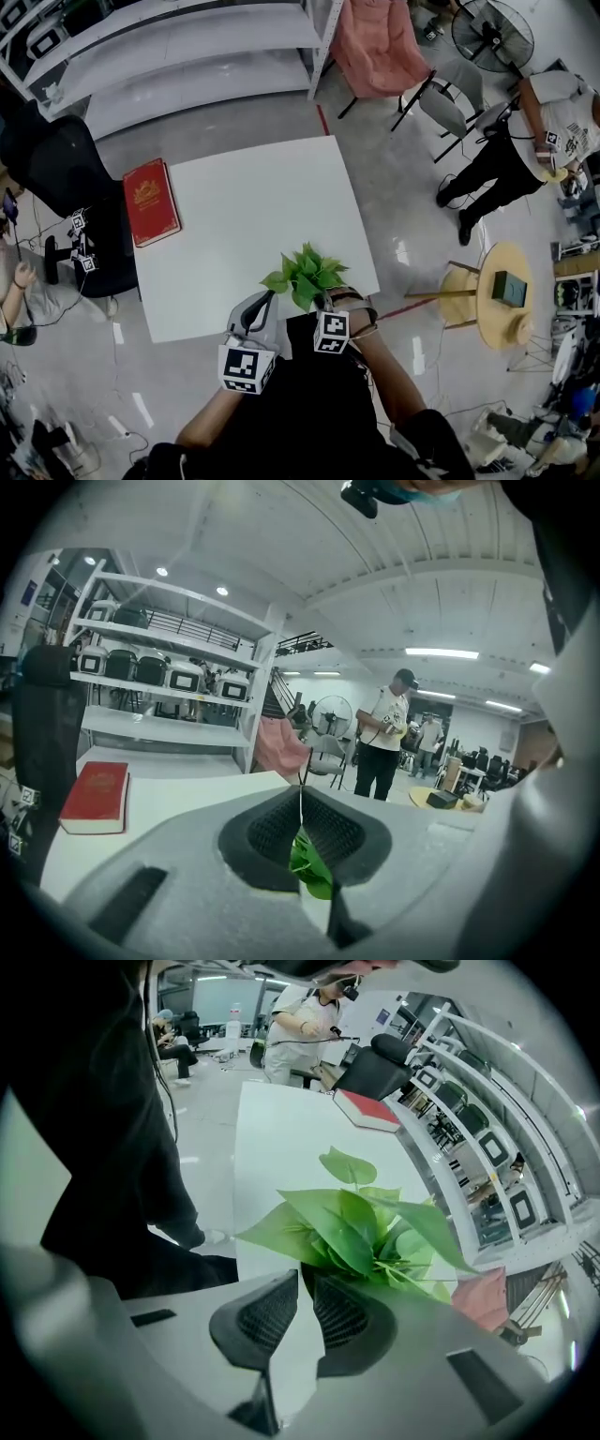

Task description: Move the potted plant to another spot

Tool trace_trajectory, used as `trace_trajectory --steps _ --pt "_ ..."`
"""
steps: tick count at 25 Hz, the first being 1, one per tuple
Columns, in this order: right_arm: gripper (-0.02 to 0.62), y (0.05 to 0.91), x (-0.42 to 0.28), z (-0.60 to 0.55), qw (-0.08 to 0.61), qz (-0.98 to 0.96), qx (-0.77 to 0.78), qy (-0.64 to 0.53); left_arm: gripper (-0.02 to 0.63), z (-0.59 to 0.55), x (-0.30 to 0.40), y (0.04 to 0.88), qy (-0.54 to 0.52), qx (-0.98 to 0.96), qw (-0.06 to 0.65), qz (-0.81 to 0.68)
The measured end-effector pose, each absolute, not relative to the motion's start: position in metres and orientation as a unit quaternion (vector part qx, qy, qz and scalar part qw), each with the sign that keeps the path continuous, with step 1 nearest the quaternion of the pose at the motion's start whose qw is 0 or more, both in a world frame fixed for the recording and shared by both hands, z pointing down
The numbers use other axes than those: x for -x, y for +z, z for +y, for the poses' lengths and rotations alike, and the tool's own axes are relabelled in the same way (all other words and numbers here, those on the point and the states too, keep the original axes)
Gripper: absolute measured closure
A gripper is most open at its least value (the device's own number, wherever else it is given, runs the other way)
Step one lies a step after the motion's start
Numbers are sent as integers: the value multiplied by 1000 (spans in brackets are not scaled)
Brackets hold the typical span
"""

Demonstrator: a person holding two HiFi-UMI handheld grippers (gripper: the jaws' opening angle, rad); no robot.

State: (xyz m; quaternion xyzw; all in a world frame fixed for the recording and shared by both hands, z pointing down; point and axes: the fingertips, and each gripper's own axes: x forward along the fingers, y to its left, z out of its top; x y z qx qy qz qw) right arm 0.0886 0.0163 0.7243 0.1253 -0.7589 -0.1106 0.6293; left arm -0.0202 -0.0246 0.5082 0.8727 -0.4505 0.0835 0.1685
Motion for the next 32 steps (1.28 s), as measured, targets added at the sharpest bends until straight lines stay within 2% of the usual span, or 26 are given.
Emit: trace_trajectory --steps 18,32 --pt "580 735 -71 -6 630 -761 -88 -125 588 -59 36 521 97 -846 185 -490" --pt "580 708 -68 -69 611 -777 -71 -136 588 -106 42 518 96 -814 191 -540"
